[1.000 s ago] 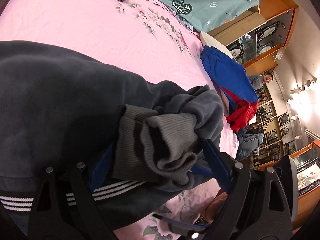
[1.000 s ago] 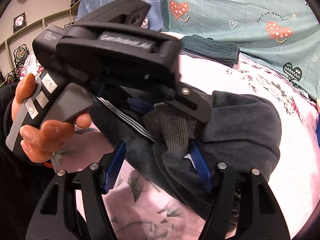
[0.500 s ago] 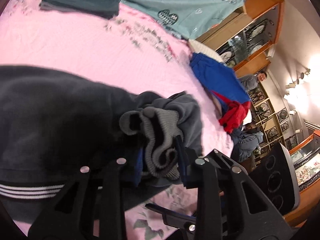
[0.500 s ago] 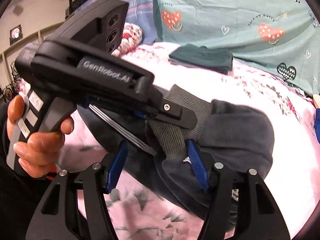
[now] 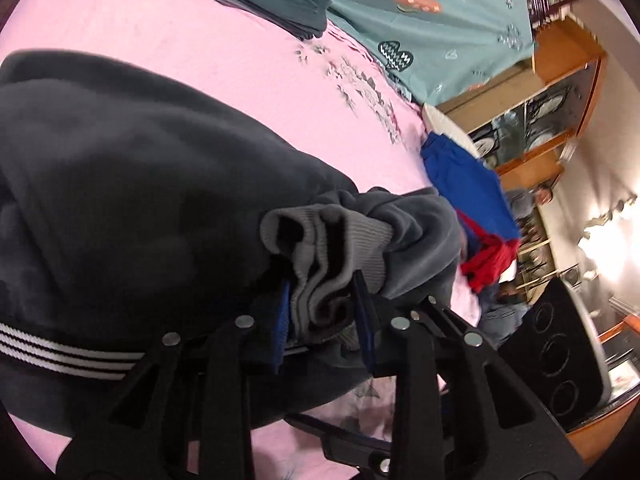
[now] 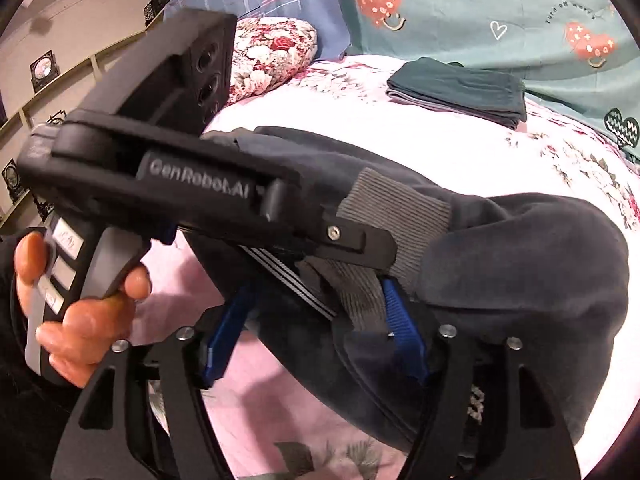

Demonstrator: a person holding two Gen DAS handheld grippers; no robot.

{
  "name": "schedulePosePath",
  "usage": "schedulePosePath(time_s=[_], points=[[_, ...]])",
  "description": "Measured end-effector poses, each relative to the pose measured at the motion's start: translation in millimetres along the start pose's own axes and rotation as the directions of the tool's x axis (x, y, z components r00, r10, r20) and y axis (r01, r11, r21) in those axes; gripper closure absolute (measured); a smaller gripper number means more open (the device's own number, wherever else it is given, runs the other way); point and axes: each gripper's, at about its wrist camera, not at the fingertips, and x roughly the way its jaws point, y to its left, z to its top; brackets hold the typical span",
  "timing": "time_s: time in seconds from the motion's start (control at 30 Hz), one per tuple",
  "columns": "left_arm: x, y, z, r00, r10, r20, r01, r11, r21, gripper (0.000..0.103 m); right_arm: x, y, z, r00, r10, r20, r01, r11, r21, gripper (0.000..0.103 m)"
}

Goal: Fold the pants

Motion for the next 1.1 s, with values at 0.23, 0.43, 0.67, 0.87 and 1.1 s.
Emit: schedulePosePath(time_s=[0.23, 0.43, 0.67, 0.87, 1.1], points=[[-17.5, -36.4, -5.3, 0.998, 0.012, 0.068, -0.021, 0.991, 0.134, 0.053, -9.0, -5.1, -1.3, 1.000, 0.007, 0.029, -0.007, 1.000, -0.010, 0.031], [13.8, -15.9, -1.8, 0.989, 0.138, 0.045, -0.142, 0.986, 0.085, 0.050, -55.3, -3.5, -20.9, 0.998, -0.021, 0.062, 0.022, 1.000, -0.017, 0.031], [15.8, -18.1, -2.4, 0.983, 0.172, 0.064, -0.178, 0.978, 0.108, 0.047, -90.4, -67.7, -0.7, 0.967, -0.206, 0.150, 0.177, 0.966, 0.188, 0.036], [21.7, -15.7, -2.1, 0.979, 0.194, 0.054, -0.199, 0.973, 0.117, 0.046, -9.8, -100.6, -14.6, 0.941, -0.316, -0.117, 0.334, 0.923, 0.192, 0.041], [-20.7, -50.2, -13.6, 0.970, 0.205, 0.133, -0.231, 0.946, 0.227, 0.041, -18.3, -103.3, -11.3, 0.942, -0.309, -0.134, 0.330, 0.925, 0.187, 0.041]])
